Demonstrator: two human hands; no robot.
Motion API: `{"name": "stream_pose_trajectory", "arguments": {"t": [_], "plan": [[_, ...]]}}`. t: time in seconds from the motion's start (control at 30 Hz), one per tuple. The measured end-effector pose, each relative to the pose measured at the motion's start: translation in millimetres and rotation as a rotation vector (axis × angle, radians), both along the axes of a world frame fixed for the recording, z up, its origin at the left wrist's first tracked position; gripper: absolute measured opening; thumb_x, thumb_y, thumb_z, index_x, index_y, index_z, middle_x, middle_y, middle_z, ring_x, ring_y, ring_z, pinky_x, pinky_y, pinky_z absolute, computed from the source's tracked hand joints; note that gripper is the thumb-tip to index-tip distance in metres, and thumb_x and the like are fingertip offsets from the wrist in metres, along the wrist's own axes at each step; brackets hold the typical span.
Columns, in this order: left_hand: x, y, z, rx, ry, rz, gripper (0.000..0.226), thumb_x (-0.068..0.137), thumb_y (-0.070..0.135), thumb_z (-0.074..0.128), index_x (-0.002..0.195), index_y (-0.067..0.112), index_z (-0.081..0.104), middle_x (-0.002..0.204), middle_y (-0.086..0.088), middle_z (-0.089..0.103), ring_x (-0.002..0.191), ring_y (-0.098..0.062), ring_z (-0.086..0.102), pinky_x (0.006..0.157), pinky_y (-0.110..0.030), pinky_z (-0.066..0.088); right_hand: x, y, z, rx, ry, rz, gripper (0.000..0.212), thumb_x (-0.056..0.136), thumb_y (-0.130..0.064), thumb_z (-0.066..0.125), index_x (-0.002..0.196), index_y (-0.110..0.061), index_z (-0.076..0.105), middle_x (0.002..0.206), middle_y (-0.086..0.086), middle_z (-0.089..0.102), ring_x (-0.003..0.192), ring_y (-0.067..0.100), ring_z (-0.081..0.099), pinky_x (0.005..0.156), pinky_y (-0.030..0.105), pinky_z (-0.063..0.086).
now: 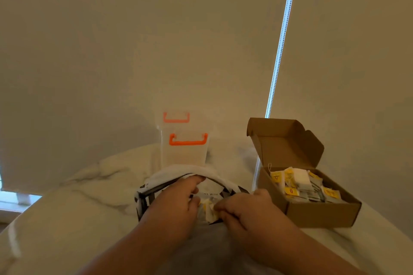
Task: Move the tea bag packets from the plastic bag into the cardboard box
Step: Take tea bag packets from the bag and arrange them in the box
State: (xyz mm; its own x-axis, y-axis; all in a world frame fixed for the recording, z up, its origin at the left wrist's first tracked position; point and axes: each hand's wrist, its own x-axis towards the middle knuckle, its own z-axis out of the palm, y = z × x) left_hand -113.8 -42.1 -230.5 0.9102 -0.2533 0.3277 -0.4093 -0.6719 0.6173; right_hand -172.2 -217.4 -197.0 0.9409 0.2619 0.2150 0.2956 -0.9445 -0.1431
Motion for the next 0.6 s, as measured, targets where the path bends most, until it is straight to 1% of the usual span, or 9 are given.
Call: {"name": "stream_pose_trajectory", "arguments": {"t": [0.1, 0.13, 0.2, 0.3, 0.4, 0.47, 0.53, 0.57, 0.6], "plan": [[-2.2, -12.4, -1.3, 0.128, -0.057, -0.024, 0.045, 0.097, 0.037, 0.049, 0.14, 0.043, 0.038, 0.134, 0.018, 0.051, 0.12, -0.005, 0.05, 0.102, -0.025, 0.042, 0.3, -0.4, 1.3, -0.062, -0.008, -0.05, 0.032, 0.099, -0.036, 0.035, 0.096, -0.025, 0.065, 0.091, -0.01, 0.063, 0.084, 0.009, 0.054, 0.093, 0.034, 0.03], [-3.7, -17.5, -2.0, 0.189, -0.068, -0.029, 0.043, 0.097, 0.04, 0.047, 0.14, 0.042, 0.039, 0.138, 0.015, 0.049, 0.124, -0.008, 0.048, 0.104, -0.027, 0.04, 0.8, 0.0, 1.7, -0.086, 0.026, -0.084, 0.032, 0.098, -0.036, 0.036, 0.089, -0.023, 0.063, 0.085, -0.009, 0.06, 0.082, 0.01, 0.053, 0.094, 0.035, 0.031], [-5.1, -24.8, -5.5, 0.302, -0.07, -0.032, 0.043, 0.096, 0.048, 0.042, 0.139, 0.043, 0.039, 0.138, 0.013, 0.05, 0.125, -0.012, 0.049, 0.103, -0.029, 0.041, 0.1, 2.6, 3.5, -0.148, 0.111, -0.142, 0.032, 0.098, -0.034, 0.036, 0.082, -0.023, 0.061, 0.082, -0.007, 0.055, 0.084, 0.015, 0.054, 0.098, 0.038, 0.031], [-6.9, -26.8, -11.2, 0.445, -0.103, -0.054, 0.047, 0.096, 0.056, 0.035, 0.142, 0.048, 0.029, 0.138, 0.013, 0.048, 0.126, -0.014, 0.048, 0.099, -0.031, 0.041, 0.2, 6.0, 5.6, -0.169, 0.211, -0.199, 0.029, 0.098, -0.033, 0.037, 0.081, -0.023, 0.057, 0.085, -0.002, 0.054, 0.086, 0.019, 0.054, 0.101, 0.039, 0.032], [-10.8, -27.5, -8.1, 0.502, -0.102, -0.068, 0.046, 0.098, 0.054, 0.034, 0.144, 0.051, 0.026, 0.135, 0.01, 0.048, 0.125, -0.016, 0.047, 0.093, -0.029, 0.041, 0.1, 8.7, 6.0, -0.175, 0.26, -0.236, 0.025, 0.099, -0.033, 0.038, 0.087, -0.023, 0.058, 0.089, -0.001, 0.055, 0.084, 0.019, 0.049, 0.101, 0.039, 0.033], [-14.3, -27.5, -4.4, 0.533, -0.114, -0.108, 0.044, 0.1, 0.047, 0.036, 0.143, 0.05, 0.03, 0.127, 0.008, 0.049, 0.12, -0.017, 0.049, 0.086, -0.029, 0.04, 0.2, 8.5, 7.5, -0.145, 0.248, -0.257, 0.026, 0.098, -0.034, 0.04, 0.094, -0.023, 0.064, 0.093, -0.001, 0.059, 0.088, 0.019, 0.052, 0.099, 0.038, 0.035], [-14.7, -26.8, -1.2, 0.548, -0.096, -0.138, 0.039, 0.098, 0.041, 0.039, 0.137, 0.048, 0.041, 0.123, 0.008, 0.05, 0.116, -0.017, 0.05, 0.081, -0.029, 0.038, 0.7, 7.1, 7.8, -0.093, 0.243, -0.269, 0.024, 0.096, -0.032, 0.044, 0.102, -0.024, 0.066, 0.1, -0.002, 0.063, 0.095, 0.019, 0.057, 0.098, 0.035, 0.04], [-14.7, -25.4, -0.2, 0.532, -0.092, -0.152, 0.036, 0.098, 0.04, 0.039, 0.134, 0.045, 0.045, 0.123, 0.009, 0.051, 0.116, -0.016, 0.051, 0.081, -0.029, 0.038, 1.5, 6.4, 8.7, -0.059, 0.239, -0.273, 0.022, 0.096, -0.032, 0.046, 0.104, -0.025, 0.065, 0.103, -0.002, 0.063, 0.099, 0.018, 0.058, 0.098, 0.035, 0.042], [-14.5, -25.8, 1.7, 0.498, -0.099, -0.154, 0.035, 0.098, 0.04, 0.04, 0.132, 0.042, 0.049, 0.125, 0.01, 0.051, 0.118, -0.016, 0.051, 0.085, -0.029, 0.039, 2.6, 4.0, 6.6, -0.013, 0.226, -0.273, 0.018, 0.095, -0.03, 0.048, 0.104, -0.027, 0.063, 0.104, -0.003, 0.063, 0.101, 0.017, 0.058, 0.097, 0.034, 0.044]]}}
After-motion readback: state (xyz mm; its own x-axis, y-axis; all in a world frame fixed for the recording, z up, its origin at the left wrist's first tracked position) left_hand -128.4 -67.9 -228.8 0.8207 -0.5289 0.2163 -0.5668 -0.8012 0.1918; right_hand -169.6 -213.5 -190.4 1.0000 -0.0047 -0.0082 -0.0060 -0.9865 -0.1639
